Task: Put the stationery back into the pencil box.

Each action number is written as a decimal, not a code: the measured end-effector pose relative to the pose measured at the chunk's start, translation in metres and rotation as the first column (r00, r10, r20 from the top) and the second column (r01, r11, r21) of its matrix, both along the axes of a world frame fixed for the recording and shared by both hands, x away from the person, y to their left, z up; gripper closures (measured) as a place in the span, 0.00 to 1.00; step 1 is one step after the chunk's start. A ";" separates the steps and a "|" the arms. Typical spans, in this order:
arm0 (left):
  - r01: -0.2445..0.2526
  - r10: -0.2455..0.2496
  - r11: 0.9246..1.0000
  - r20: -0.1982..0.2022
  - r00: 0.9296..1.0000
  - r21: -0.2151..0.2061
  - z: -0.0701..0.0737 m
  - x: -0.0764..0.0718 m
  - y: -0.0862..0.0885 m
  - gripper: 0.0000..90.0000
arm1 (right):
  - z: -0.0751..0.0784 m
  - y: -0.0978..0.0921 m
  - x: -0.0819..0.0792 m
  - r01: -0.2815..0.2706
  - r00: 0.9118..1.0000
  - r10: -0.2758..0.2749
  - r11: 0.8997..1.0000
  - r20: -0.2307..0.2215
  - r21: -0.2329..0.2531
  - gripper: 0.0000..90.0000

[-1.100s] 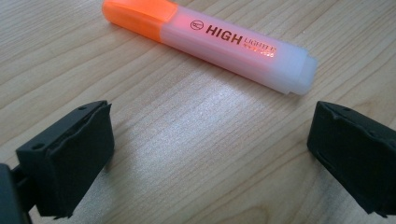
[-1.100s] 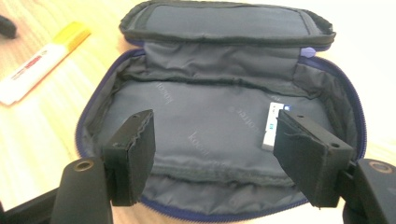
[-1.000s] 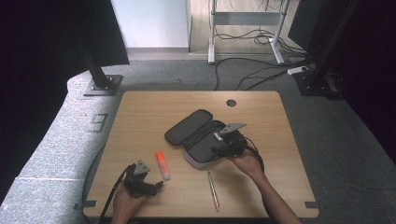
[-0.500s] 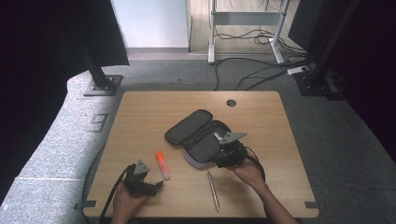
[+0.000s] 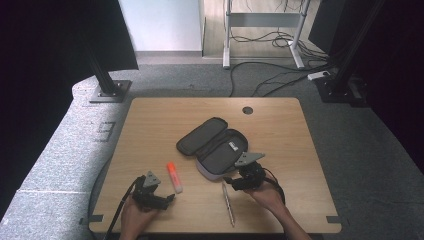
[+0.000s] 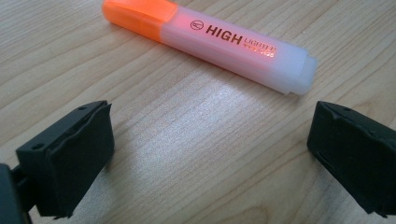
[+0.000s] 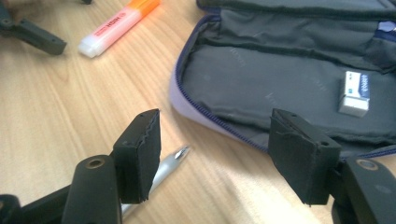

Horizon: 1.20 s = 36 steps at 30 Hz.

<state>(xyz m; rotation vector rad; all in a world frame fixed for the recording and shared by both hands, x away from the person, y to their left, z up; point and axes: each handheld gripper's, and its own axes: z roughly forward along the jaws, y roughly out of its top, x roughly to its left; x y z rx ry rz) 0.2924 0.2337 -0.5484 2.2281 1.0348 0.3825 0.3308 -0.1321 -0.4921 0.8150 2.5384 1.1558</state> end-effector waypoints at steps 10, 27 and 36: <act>0.000 0.000 1.000 0.000 1.000 0.000 0.000 0.000 0.000 0.00 | -0.011 -0.003 -0.019 -0.012 0.999 0.012 1.000 -0.030 0.013 0.43; 0.000 0.000 1.000 0.000 1.000 0.000 0.000 0.000 0.000 0.00 | -0.031 0.006 -0.046 -0.047 0.997 0.047 0.999 -0.059 0.000 0.54; 0.000 0.000 1.000 0.000 1.000 0.000 0.000 0.000 0.000 0.00 | -0.042 0.010 -0.052 -0.043 0.997 0.042 0.999 -0.072 -0.007 0.57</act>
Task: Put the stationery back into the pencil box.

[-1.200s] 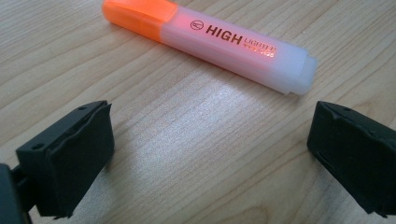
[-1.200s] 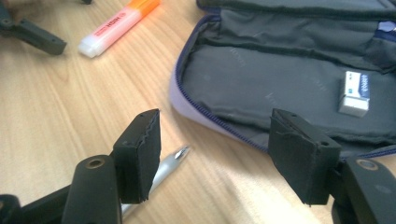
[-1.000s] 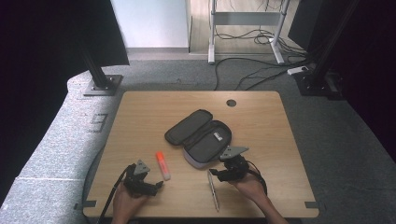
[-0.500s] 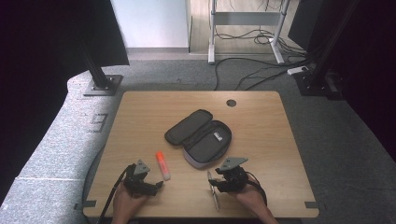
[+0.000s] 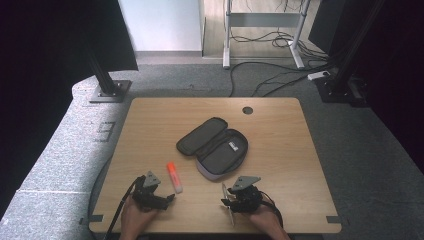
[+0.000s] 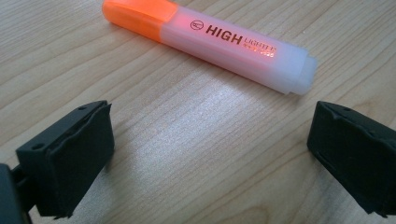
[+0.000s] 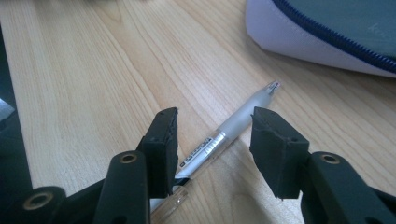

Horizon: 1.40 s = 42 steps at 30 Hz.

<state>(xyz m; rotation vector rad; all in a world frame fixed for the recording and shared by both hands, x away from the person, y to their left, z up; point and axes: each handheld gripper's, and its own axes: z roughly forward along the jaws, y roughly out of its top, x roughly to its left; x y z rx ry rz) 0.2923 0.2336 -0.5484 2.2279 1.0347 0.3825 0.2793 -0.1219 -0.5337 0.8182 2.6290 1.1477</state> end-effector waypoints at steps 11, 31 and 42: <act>0.000 0.000 1.000 0.000 1.000 0.000 0.000 0.000 0.000 0.00 | -0.008 0.004 -0.006 0.008 0.999 -0.006 0.998 0.032 -0.063 0.67; 0.000 0.000 1.000 0.000 1.000 0.000 0.000 0.000 0.000 0.00 | -0.007 -0.012 0.005 0.063 0.998 -0.063 0.997 0.000 -0.044 0.87; 0.000 0.000 1.000 0.000 1.000 0.000 0.000 0.000 0.000 0.00 | -0.001 -0.017 0.006 0.064 0.998 -0.064 0.998 -0.003 -0.020 0.87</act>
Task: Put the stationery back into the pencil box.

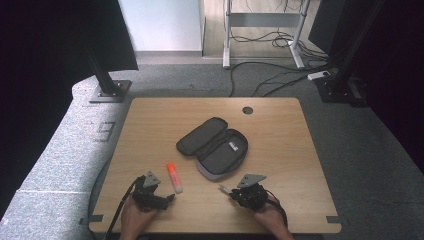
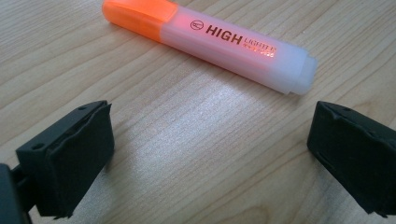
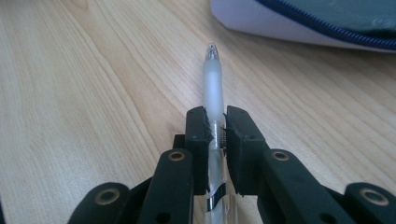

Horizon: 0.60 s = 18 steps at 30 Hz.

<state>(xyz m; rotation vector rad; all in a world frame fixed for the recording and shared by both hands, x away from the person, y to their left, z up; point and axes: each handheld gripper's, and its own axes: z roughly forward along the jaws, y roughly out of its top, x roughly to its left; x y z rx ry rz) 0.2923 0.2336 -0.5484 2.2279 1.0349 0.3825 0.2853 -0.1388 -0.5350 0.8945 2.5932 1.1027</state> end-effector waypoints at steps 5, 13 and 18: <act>0.000 0.000 1.000 0.000 1.000 0.000 0.000 0.000 0.000 0.00 | 0.006 -0.002 0.000 -0.003 1.000 0.003 1.000 0.006 0.012 0.87; 0.000 0.000 1.000 0.000 1.000 0.000 0.000 0.000 0.000 0.00 | 0.013 -0.007 0.001 -0.004 1.000 0.004 0.999 0.001 0.032 0.87; 0.001 -0.001 1.000 -0.001 1.000 -0.001 0.000 0.000 0.000 0.00 | 0.016 -0.009 0.001 -0.002 1.000 0.001 0.999 0.006 0.033 0.87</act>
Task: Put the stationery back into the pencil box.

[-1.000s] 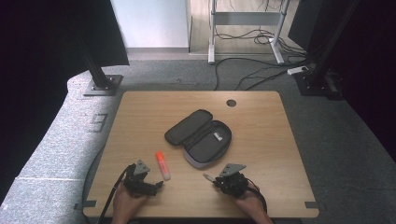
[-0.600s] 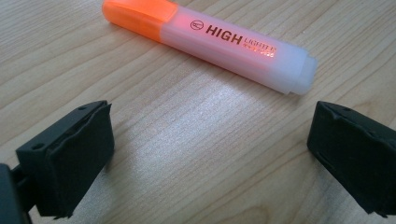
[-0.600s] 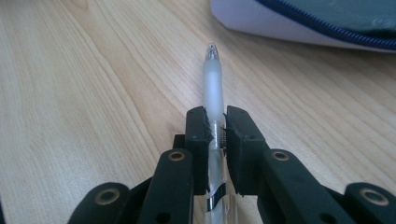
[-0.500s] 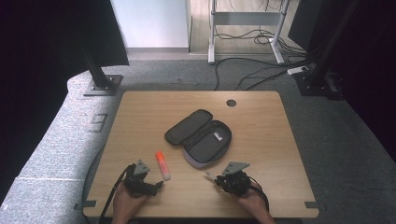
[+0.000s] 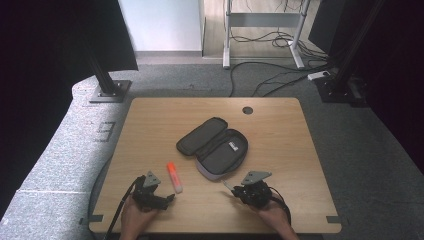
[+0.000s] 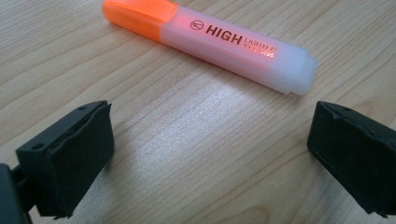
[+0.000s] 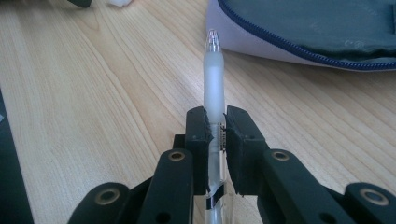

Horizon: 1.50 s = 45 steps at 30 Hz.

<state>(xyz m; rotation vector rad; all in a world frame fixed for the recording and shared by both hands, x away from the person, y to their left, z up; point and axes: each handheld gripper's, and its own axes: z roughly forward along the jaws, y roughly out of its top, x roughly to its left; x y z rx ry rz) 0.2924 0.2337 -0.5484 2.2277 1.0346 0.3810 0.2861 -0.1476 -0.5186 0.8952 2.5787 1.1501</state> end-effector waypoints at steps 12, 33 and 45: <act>-0.001 0.001 1.000 0.000 1.000 0.001 0.000 0.000 0.000 0.00 | 0.015 -0.002 0.004 0.008 0.999 -0.007 1.000 0.036 -0.001 0.87; 0.000 0.000 1.000 0.001 1.000 0.001 0.000 0.000 0.000 0.00 | 0.032 -0.007 0.023 0.037 0.997 -0.037 0.999 0.071 -0.003 0.87; 0.000 0.000 1.000 0.000 1.000 0.002 0.000 0.000 0.000 0.00 | 0.046 -0.005 0.041 0.056 0.994 -0.056 0.998 0.094 0.003 0.87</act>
